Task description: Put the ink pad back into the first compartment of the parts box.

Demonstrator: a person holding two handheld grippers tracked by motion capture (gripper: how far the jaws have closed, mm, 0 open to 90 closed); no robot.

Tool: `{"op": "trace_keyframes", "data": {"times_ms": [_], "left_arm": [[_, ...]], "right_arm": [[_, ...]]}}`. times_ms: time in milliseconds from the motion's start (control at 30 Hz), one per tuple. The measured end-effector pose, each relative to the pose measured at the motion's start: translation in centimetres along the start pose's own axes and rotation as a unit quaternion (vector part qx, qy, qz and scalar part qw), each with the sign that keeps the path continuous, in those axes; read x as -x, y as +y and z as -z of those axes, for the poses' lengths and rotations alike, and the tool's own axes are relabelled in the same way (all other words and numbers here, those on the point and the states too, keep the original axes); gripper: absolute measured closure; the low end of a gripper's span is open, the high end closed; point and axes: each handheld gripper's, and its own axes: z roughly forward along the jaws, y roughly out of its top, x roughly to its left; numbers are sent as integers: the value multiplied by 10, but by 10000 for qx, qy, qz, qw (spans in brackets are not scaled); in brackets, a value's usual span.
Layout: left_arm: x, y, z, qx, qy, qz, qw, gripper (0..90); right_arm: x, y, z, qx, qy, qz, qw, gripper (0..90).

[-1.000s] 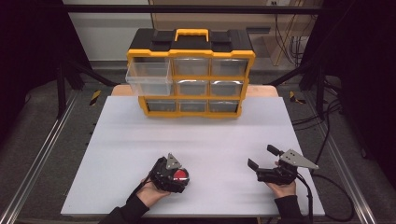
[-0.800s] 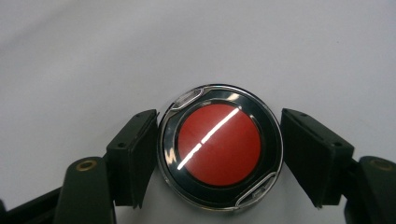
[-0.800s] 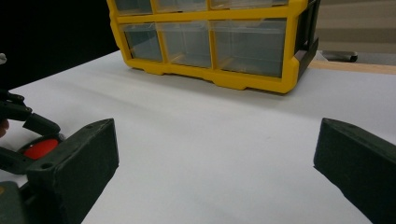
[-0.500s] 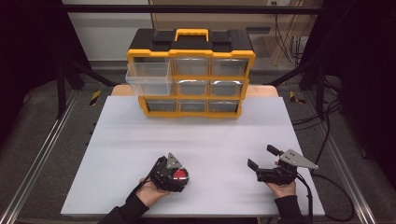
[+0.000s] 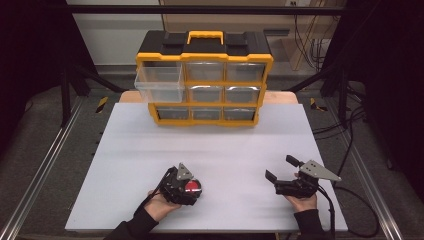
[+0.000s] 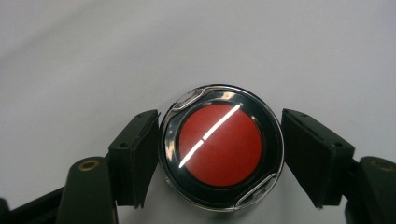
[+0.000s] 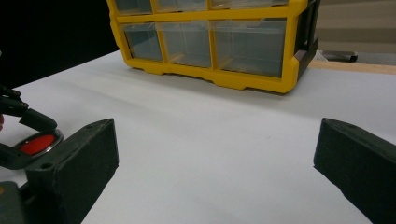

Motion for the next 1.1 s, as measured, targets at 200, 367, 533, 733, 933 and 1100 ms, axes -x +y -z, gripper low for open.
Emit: {"op": "trace_keyframes", "data": {"times_ms": [200, 367, 533, 733, 933, 1100], "left_arm": [[-1, 2, 10, 129, 21, -7, 9999, 293], [-1, 4, 17, 226, 33, -23, 9997, 294], [-2, 7, 26, 337, 47, -28, 9994, 293], [-5, 9, 36, 477, 84, -28, 9988, 293], [-8, 12, 42, 578, 130, 20, 9982, 293], [-11, 14, 50, 687, 183, 39, 9975, 293]], "right_arm": [[0, 0, 0, 13, 2, -26, 10000, 5], [0, 0, 0, 13, 1, -24, 10000, 5], [0, 0, 1, 10, 0, -22, 10000, 5], [0, 0, 1, 13, 2, -23, 10000, 5], [0, 0, 1, 15, 3, -18, 10000, 5], [0, 0, 0, -2, 8, -4, 10000, 5]]}}
